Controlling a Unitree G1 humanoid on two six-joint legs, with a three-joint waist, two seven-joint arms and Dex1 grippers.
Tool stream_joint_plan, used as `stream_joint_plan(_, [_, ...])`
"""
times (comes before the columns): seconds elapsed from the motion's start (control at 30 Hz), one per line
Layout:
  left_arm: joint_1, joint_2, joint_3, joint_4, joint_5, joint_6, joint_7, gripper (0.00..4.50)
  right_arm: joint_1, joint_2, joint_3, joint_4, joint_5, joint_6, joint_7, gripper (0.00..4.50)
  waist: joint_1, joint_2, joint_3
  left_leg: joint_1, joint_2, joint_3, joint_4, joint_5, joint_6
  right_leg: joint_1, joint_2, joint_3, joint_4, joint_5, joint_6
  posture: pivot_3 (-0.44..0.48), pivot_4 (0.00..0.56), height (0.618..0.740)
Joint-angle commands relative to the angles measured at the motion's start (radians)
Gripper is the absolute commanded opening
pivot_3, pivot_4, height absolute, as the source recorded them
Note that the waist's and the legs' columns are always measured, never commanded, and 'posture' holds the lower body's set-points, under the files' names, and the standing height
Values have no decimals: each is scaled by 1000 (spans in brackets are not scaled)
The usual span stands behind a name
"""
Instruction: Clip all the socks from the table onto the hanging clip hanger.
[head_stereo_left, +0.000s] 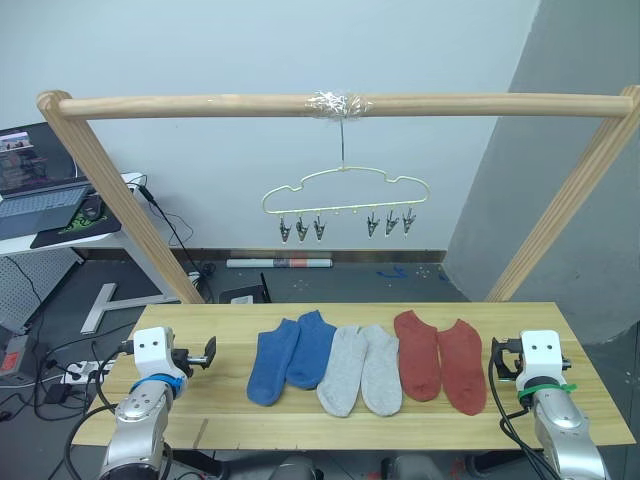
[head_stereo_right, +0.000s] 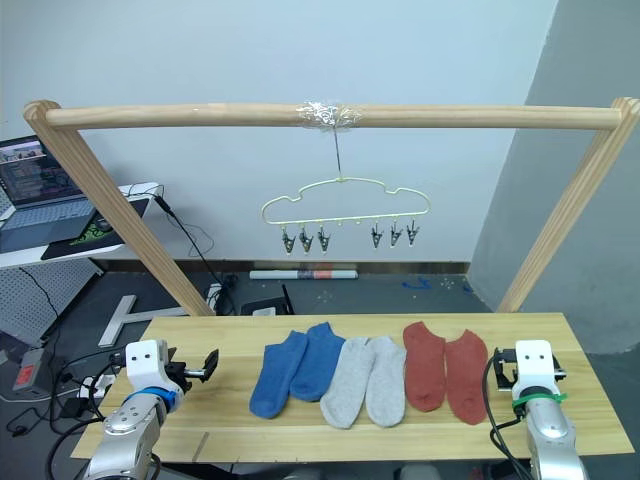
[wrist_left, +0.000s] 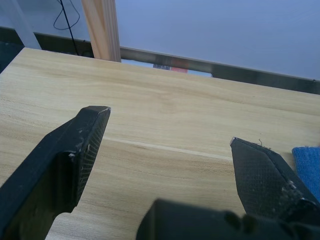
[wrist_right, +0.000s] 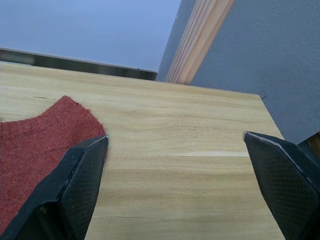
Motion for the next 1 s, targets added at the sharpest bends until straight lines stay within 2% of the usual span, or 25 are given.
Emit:
stream_joint_plan(0.03, [-4, 16, 18, -20, -1, -18, 13, 4472, -13, -6, -16, -18, -5, -15, -25, 4500, 0, 0, 0, 0, 0, 0, 0, 0, 0, 0, 0, 0, 0, 0, 0, -43, 57, 740])
stream_joint_plan(0.2, [10, 17, 16, -33, 59, -70, 106, 4472, -15, 17, -18, -15, -67, -34, -149, 4500, 0, -1, 1, 0, 0, 0, 0, 0, 0, -1, 0, 0, 0, 0, 0, -47, 63, 740])
stream_joint_plan(0.3, [18, 26, 0, -47, 35, -35, 42, 4472, -14, 16, -10, -15, -63, -43, -145, 4500, -1, -2, 2, 0, 0, 0, 0, 0, 0, -1, 0, 1, 0, 0, 0, -48, 65, 740])
stream_joint_plan(0.43, [34, 19, 42, -89, -58, -22, -31, 4472, -8, 15, -8, -25, -50, -34, -125, 4500, -7, -5, 5, 0, 0, 1, 0, 0, 0, -1, 0, 1, 0, 0, 0, -47, 71, 740])
stream_joint_plan(0.6, [46, 22, 45, -112, -75, -26, -56, 4472, -8, 10, -7, -28, -42, -25, -106, 4500, -9, -6, 6, 0, 1, 1, 0, 0, 0, -1, 0, 1, 0, 0, 0, -41, 74, 740])
stream_joint_plan(0.63, [54, 18, 52, -134, -97, -35, -75, 4184, -8, 7, -8, -31, -29, -26, -87, 4500, -10, -6, 7, 0, 1, 1, 0, 0, 0, -1, 0, 1, 0, 0, 0, -39, 76, 740])
stream_joint_plan(0.7, [69, 10, 63, -174, -131, -37, -96, 3916, -8, -2, -13, -33, -11, -29, -60, 4500, -10, -7, 9, 0, 1, 1, 0, 0, 0, -1, 0, 1, 0, 0, 0, -39, 76, 740])
stream_joint_plan(0.87, [81, -9, 65, -231, -174, 5, -97, 2458, -14, -2, -25, -31, 28, -17, -20, 4500, -10, -7, 12, 0, 1, 1, 0, 0, 0, 0, 0, 1, 0, 0, 0, -35, 77, 740])
stream_joint_plan(1.0, [92, -8, 47, -268, -173, 26, -109, 2458, -12, -4, -29, -32, 34, -12, -15, 4500, -10, -6, 13, 0, 1, 1, 0, 0, 0, 0, 0, 1, 0, 0, 0, -35, 78, 740])
